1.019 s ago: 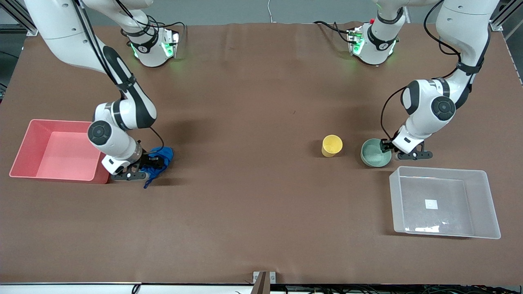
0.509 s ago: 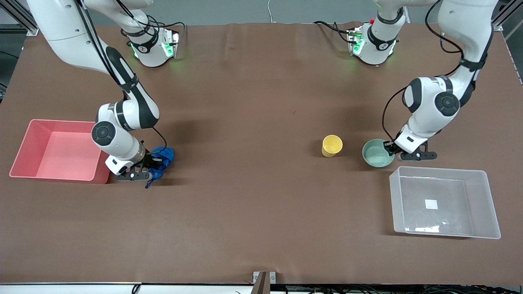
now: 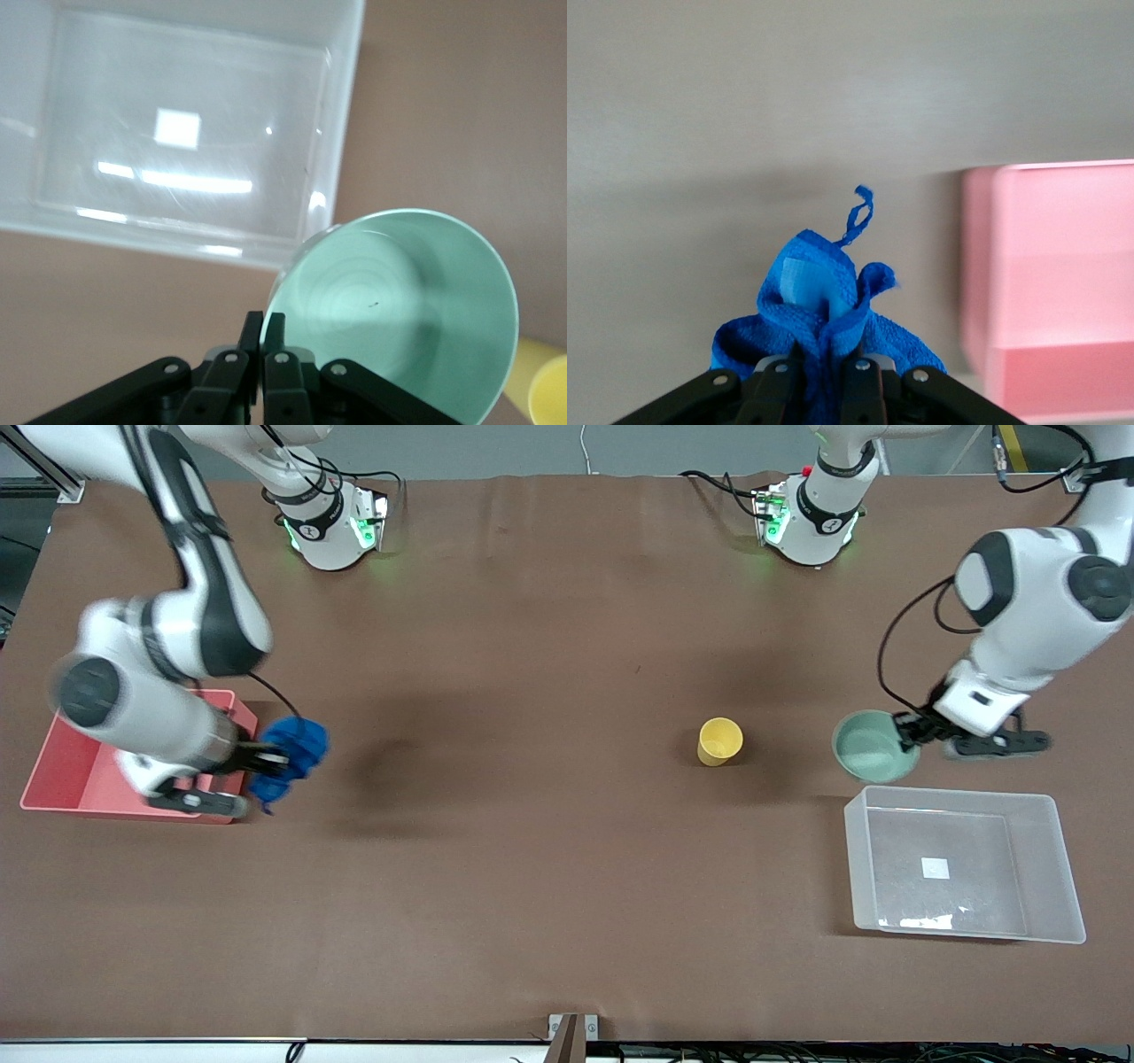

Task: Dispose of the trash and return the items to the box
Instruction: 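Lift the cloth with the right gripper while the left gripper lifts the bowl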

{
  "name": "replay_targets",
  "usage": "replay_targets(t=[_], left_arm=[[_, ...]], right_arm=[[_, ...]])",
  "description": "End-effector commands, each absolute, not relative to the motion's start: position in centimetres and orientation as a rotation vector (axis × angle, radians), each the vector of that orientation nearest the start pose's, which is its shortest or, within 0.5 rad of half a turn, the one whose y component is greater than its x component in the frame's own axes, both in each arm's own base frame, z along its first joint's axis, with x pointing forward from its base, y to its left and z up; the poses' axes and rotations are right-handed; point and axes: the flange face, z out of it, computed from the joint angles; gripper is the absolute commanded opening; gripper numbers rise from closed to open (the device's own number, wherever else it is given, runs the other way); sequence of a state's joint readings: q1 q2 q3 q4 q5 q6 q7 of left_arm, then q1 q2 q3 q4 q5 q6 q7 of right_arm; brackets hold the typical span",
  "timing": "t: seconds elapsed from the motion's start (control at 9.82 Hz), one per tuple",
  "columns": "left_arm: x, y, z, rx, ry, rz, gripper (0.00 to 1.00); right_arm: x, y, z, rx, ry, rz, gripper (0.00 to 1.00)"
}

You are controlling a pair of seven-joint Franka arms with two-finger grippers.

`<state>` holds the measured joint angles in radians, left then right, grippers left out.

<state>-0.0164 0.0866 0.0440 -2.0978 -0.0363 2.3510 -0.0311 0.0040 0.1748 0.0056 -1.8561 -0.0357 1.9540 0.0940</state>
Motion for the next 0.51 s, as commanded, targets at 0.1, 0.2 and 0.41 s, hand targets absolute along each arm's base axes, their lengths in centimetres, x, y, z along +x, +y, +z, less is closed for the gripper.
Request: replay_targets(t=[0.1,0.2,0.41], left_arm=[[67.1,6.5,33.7,-3.143,-0.148,-0.251,0.00],[68.8,7.7,32.5,-3.167,-0.120,-0.271,0.01],[69.3,11.7,28.0,-3.178,-0.028,-0.219,0.01]], right_arm=[[55.0,-16.8,41.1,-3.152,-0.094,0.177,0.02],[53.6,-19.5,39.2,-3.155,-0.123,0.166,0.02],[52.0,-21.1,33.7,-3.192,-0.114,0.085,0.02]])
